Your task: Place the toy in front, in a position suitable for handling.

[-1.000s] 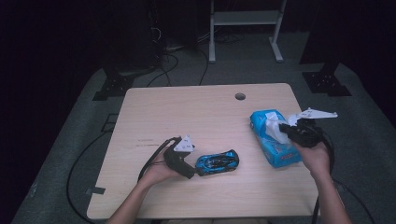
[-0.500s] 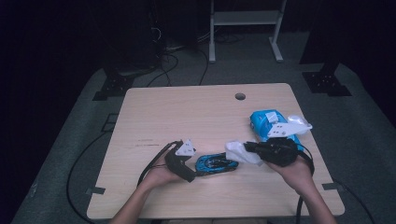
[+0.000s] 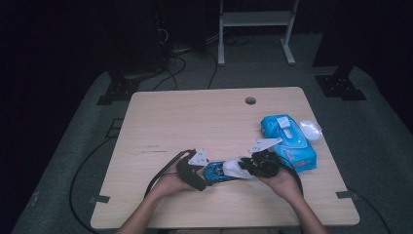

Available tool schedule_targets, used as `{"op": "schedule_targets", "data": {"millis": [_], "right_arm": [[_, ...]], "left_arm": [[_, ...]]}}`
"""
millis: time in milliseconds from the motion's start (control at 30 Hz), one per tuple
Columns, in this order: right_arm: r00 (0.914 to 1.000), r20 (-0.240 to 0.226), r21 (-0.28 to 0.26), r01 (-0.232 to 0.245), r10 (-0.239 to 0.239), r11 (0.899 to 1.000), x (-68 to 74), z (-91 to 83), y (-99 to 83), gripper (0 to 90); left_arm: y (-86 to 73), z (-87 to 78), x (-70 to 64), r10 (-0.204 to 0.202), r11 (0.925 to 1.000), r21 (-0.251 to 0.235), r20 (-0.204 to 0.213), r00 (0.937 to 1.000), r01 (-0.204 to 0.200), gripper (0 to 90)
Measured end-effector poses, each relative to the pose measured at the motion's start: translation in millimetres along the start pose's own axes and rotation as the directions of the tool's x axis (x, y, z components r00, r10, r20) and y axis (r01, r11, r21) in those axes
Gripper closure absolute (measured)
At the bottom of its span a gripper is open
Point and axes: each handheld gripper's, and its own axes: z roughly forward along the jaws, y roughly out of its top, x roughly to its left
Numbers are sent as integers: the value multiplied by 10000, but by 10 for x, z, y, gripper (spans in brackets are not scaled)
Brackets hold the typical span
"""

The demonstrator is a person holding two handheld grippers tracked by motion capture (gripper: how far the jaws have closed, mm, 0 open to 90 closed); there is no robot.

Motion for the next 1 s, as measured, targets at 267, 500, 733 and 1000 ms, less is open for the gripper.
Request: {"op": "schedule_targets", "data": {"millis": [267,500,733,1000], "right_arm": [[9986,309,96,437,-440,9990,177,237,17,535],[9986,414,64,328,-330,9994,211,382,-19,573],[9995,28,-333,-318,319,9989,114,349,-64,706],[9984,549,-347,-87,106,9994,77,313,-100,819]], "left_arm": [[-39,7,32,-129,9999,-96,385,9992,133,253],[-60,-3,43,-212,9997,-134,468,9987,219,256],[-62,3,41,-165,9998,-127,461,9988,171,255],[-63,9,41,-43,9998,-169,468,9989,51,264]]}}
